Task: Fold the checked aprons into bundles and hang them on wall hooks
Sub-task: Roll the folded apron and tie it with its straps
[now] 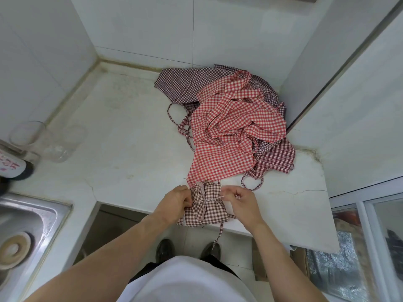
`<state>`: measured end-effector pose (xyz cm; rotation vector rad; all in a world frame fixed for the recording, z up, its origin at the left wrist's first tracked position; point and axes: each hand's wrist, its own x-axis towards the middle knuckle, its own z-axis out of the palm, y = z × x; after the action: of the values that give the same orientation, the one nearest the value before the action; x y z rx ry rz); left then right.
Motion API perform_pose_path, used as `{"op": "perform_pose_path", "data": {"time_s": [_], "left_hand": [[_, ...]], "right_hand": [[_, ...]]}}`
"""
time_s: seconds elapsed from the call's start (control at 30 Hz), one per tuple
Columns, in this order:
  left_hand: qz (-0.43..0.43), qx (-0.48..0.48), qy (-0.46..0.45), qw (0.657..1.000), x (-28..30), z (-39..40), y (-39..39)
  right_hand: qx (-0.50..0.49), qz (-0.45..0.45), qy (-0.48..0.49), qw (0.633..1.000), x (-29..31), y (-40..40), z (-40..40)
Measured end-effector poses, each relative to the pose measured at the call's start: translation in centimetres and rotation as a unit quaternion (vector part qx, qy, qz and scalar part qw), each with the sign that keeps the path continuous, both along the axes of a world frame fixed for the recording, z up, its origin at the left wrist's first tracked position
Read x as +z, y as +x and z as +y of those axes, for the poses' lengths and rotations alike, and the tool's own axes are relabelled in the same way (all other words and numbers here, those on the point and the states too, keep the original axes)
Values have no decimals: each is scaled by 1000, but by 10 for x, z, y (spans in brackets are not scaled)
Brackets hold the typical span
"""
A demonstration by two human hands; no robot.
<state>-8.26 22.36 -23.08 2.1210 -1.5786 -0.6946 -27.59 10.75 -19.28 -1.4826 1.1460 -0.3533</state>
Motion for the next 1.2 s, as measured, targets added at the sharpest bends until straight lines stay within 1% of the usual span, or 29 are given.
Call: {"op": "perform_pose_path", "data": {"time_s": [0.07,0.1,0.13,0.23,0.33,0.37,0.4,0.47,0.5,0.53,0.57,0.63,0.7,0.83,0.9,0.97,1.03,1.13,1.2], "left_hand": [[9,-3,14,1000,0,-3,2],[14,-3,19,1000,2,-4,3],[18,2,20,1000,4,-3,7],[31,23,16,999,9,1,18],[24,7,24,999,13,1,13],[21,7,28,999,13,2,10],[18,7,33,999,13,1,5],[5,6,47,999,13,-1,1],[-3,2,56,998,14,-3,0],[-9,-4,64,998,16,-4,0],[-12,-12,70,997,17,-6,1],[-14,-26,83,996,21,-9,3],[-18,-37,95,995,25,-12,5],[-38,-64,114,991,27,-18,1],[-51,-68,121,989,29,-20,-2],[-61,-75,119,988,32,-21,-4],[-77,-86,111,987,37,-23,-5],[-79,-84,86,990,45,-30,-9],[-50,-74,72,993,52,-36,-15]], "right_hand": [[-1,-122,80,989,10,9,6],[-21,-172,126,977,11,10,7],[-44,-202,161,965,8,11,7],[-86,-218,212,949,-5,0,8],[-151,-193,267,932,-19,-5,10],[-158,-167,256,939,-21,-1,12],[-154,-123,210,958,-22,2,13],[-111,-26,61,992,-22,13,13],[-91,14,-11,996,-20,18,14],[-82,24,-56,995,-16,23,15],[-73,11,-83,994,-11,27,16],[-41,-19,-101,994,-7,32,16],[-9,-21,-94,995,-8,35,14],[52,25,-124,991,-11,33,8],[68,42,-122,989,-13,30,4],[80,50,-102,990,-14,27,2],[115,48,-96,988,-15,24,1],[187,61,-142,970,-16,23,4],[198,67,-156,965,-14,27,9]]}}
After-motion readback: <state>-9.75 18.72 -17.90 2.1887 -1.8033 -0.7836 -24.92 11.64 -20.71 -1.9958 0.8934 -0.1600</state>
